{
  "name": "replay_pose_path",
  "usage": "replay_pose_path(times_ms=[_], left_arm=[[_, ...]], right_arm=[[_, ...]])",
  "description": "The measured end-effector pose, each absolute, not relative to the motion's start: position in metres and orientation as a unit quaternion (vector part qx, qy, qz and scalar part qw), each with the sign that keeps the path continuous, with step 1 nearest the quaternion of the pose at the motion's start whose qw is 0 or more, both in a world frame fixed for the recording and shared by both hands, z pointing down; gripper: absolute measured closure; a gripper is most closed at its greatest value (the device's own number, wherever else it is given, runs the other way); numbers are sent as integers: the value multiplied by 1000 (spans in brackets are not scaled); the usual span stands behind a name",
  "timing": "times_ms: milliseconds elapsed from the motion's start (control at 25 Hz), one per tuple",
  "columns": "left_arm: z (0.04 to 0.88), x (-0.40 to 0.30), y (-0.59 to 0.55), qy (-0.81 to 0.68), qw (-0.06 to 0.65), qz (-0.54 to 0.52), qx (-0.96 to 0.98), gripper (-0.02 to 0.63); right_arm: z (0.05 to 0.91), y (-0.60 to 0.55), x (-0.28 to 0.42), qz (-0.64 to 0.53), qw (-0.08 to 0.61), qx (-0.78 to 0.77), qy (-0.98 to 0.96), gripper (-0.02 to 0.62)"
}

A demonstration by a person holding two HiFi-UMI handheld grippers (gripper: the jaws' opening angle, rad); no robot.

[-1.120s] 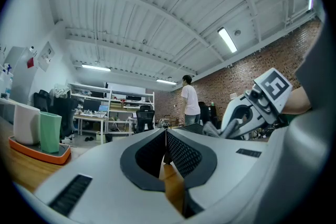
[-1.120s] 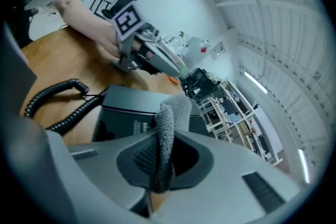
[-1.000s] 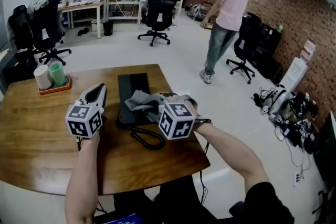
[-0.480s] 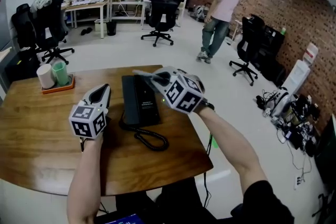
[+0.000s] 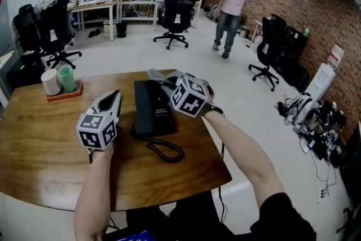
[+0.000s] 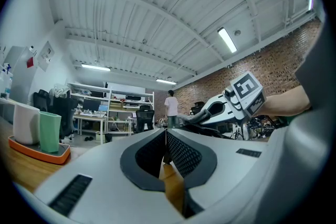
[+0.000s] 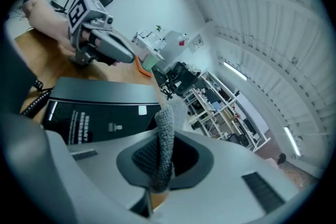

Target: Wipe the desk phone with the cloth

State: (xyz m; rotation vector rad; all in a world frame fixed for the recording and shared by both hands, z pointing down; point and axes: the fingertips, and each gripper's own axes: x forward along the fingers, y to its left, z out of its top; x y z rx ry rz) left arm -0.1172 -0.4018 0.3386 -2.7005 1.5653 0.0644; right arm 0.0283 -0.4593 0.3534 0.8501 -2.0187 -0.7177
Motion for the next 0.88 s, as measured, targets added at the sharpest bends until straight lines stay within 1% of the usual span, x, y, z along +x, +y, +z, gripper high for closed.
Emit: replay_pose_path(times_ms=[320,640,680,760,880], left_arm=[[339,-118,-401,502,9,20,-865,603],[343,-119,-402,499,4,16,-867,603],[344,-119,-402,498,3,15,-867,603],[346,-117,-402,497,0,12,-868,603],[345,-116,-399,500,1,4,-866,603]], right_arm=[[390,-367,30,-325,433,253,-802,571],[421,-292,32,-326,449,198,-808,571],[420,-285,33,-322,444,196,-813,570],[407,-273,33,-308,406,210,-834,569],[362,-254,32,-271,300,247,-881,569]])
